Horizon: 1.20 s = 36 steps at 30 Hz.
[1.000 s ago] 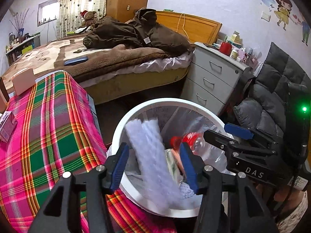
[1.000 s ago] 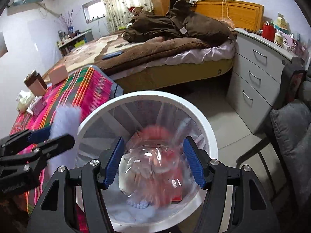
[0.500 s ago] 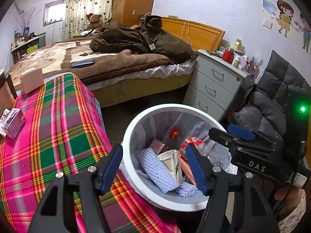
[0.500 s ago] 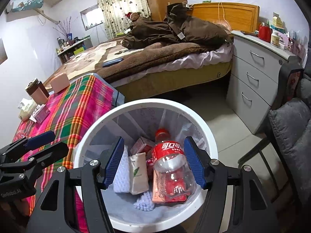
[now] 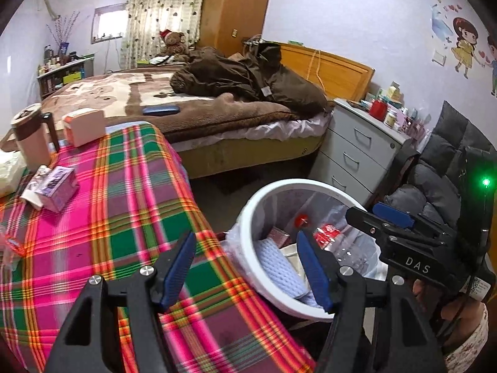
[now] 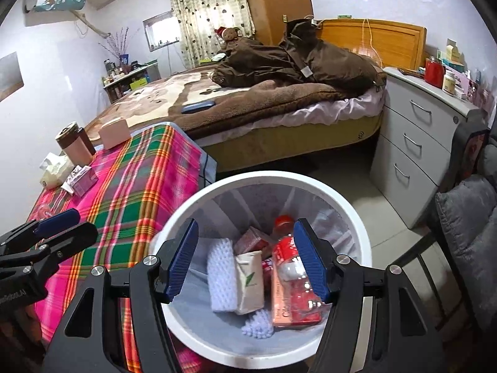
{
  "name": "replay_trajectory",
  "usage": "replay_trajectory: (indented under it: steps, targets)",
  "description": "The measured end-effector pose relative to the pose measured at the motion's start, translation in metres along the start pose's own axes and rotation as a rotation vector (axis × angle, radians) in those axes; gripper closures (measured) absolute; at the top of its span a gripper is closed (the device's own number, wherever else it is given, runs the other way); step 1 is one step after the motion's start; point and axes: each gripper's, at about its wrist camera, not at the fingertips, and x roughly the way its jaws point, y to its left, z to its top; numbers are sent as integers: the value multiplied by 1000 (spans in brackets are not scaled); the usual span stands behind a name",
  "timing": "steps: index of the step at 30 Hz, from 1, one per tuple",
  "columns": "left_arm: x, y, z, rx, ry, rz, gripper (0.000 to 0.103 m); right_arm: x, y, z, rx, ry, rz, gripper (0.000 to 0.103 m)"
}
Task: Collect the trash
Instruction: 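Move both grippers back toward the plastic cup and milk boxes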
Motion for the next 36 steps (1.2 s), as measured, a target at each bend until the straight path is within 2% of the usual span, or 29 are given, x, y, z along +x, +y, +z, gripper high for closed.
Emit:
replay_trajectory:
  steps: [11, 13, 15, 29, 36]
  targets:
    - [-35, 50, -8, -44, -65, 112, 34, 3, 44, 1, -54, -9, 69, 38]
    - [-41, 57, -11, -30, -79, 164, 34, 5, 53, 1, -64, -7, 83, 38]
    - [-46, 65, -13, -31, -81, 180, 34, 7, 63, 1, -74, -9, 94, 38]
    - [-86, 152, -33, -157, -110, 280, 34, 19, 135, -2, -140, -2, 189, 38]
    - [-105, 210, -47, -243, -116, 354, 33, 33, 177, -5, -187, 28, 240, 38]
